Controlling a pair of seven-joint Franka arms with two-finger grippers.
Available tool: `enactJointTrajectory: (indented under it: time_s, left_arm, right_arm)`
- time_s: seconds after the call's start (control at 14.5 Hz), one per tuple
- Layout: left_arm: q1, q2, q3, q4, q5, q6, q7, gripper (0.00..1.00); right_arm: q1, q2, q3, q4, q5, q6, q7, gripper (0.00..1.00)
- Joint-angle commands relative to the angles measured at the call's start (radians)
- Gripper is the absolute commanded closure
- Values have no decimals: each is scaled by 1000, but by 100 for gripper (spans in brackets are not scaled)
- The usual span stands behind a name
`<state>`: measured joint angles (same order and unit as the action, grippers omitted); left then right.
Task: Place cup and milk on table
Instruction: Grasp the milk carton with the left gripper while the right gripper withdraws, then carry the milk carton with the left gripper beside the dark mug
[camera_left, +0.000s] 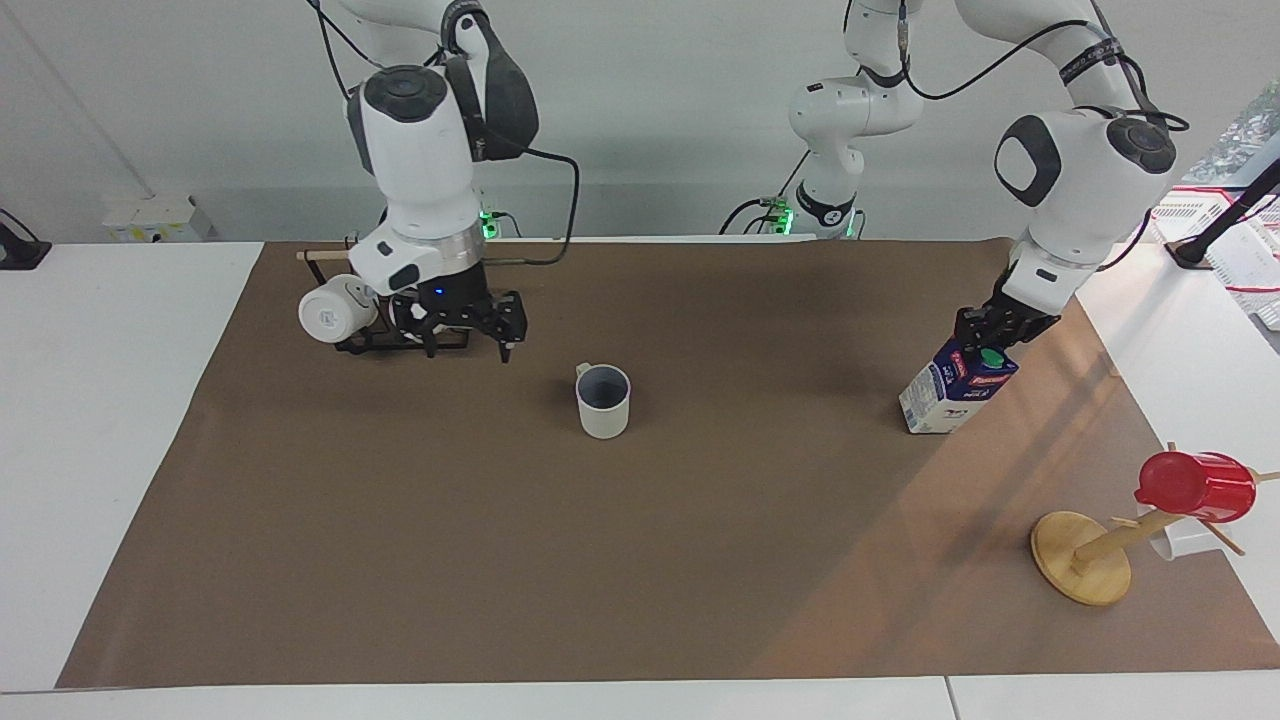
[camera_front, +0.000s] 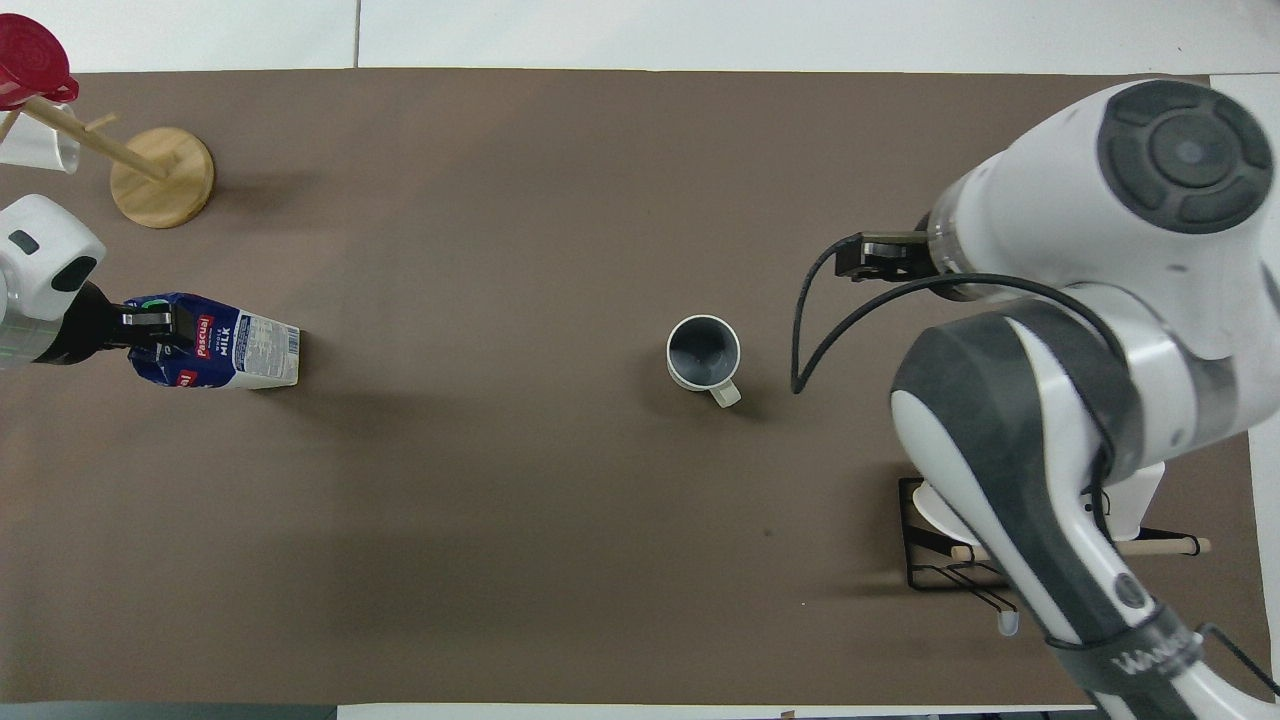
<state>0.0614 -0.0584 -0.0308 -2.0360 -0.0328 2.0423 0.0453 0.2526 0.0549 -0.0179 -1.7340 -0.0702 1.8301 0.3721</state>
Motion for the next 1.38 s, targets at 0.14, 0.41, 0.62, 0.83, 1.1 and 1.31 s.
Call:
enactJointTrajectory:
  time_s: [0.14,0.41,0.62,0.83,1.1,1.31]
  left_arm:
    - [-6,-12,-9,106,-12,-114,-10,100]
    - [-89,2,-14,201,-9,-177,-113,100]
    - [-207,12,-14,226,30,-177,-252,100]
    - [-339,44,-14,264,62,-179,-405,100]
    - [-540,138,-14,339,149,-172,-720,100]
    - [-626,218,-15,373,195,-162,-824,100]
  right_arm:
    - [-169,-111,9,-99,-8,-123,-169,0]
    - [-280,-136,9,-119,10,-126,-284,0]
    - [-328,-119,3,11,86,-263,-312,0]
    - [-317,-58,6,187,63,-382,-326,0]
    - [-303,-7,24,315,13,-396,-380,0]
    - [-296,-4,24,317,15,-411,-381,0]
